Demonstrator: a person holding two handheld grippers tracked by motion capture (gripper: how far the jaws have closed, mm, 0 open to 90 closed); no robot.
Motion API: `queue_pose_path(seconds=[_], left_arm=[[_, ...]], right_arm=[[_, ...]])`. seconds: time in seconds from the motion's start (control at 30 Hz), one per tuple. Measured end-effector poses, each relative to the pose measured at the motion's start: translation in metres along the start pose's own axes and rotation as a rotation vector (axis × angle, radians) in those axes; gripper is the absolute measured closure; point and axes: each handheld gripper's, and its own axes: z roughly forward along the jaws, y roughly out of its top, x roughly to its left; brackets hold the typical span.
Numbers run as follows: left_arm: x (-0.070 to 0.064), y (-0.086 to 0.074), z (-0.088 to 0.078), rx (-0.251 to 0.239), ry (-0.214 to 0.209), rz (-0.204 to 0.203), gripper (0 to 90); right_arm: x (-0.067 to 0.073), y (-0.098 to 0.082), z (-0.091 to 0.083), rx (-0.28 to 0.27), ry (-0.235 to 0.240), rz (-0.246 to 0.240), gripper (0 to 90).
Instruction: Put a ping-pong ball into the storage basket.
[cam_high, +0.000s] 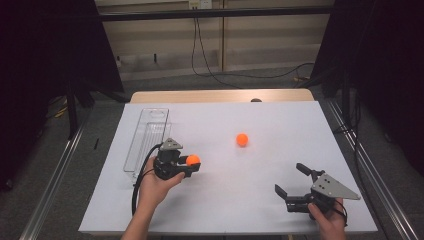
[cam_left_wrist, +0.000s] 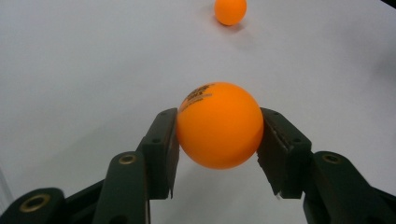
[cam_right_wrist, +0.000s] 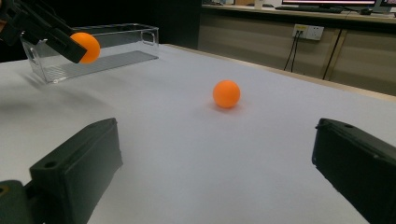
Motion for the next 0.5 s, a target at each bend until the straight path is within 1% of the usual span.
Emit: queue_pose_path(seconds=[0.03, 0.1, 0.3, 0.4, 0.43, 0.5], left_arm=[[0.0002, 0.0004, -0.0008, 0.004, 0.000, 0.007, 50.9], [-0.0009, 0.0006, -0.0015, 0.001, 0.004, 0.000, 50.9], [0.0014, 0.0017, -0.0053, 0.009, 0.006, 0.001, 50.9], [0.0024, 0.0022, -0.0065, 0.007, 0.013, 0.002, 50.9], [0.0020, 0.0024, -0.0069, 0.000, 0.013, -0.007, 50.9], [0.0024, 0.0027, -0.0078, -0.007, 0.015, -0.007, 50.9]], right_arm=[[0.0000, 0.0000, -0.0002, -0.003, 0.000, 0.002, 0.9], [-0.0005, 0.0001, -0.0011, -0.002, -0.004, 0.005, 0.9], [-0.0003, 0.0004, -0.0016, -0.003, -0.003, 0.004, 0.9], [0.0004, 0.0005, -0.0017, -0.004, -0.001, 0.000, 0.9], [0.0004, 0.0004, -0.0019, -0.005, -0.001, 0.000, 0.8], [0.0002, 0.0004, -0.0021, -0.004, -0.002, 0.002, 0.9]])
